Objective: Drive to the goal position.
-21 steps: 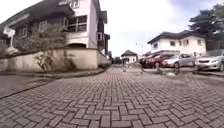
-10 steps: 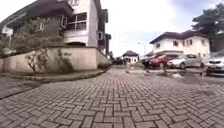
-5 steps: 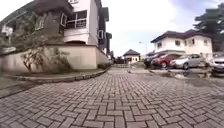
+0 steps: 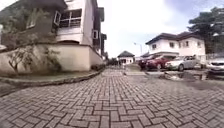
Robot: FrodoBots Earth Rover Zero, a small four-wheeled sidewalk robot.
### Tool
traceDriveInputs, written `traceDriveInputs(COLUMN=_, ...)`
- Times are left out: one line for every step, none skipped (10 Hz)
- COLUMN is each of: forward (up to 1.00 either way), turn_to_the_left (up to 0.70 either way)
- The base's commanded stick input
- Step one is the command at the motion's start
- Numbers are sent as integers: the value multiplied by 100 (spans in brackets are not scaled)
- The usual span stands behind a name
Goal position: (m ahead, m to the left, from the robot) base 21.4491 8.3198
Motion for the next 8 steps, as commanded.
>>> traceDriveInputs(forward=69, turn_to_the_left=3)
traceDriveInputs(forward=69, turn_to_the_left=3)
traceDriveInputs(forward=69, turn_to_the_left=3)
traceDriveInputs(forward=69, turn_to_the_left=3)
traceDriveInputs(forward=69, turn_to_the_left=3)
traceDriveInputs(forward=69, turn_to_the_left=3)
traceDriveInputs(forward=69, turn_to_the_left=3)
traceDriveInputs(forward=69, turn_to_the_left=3)
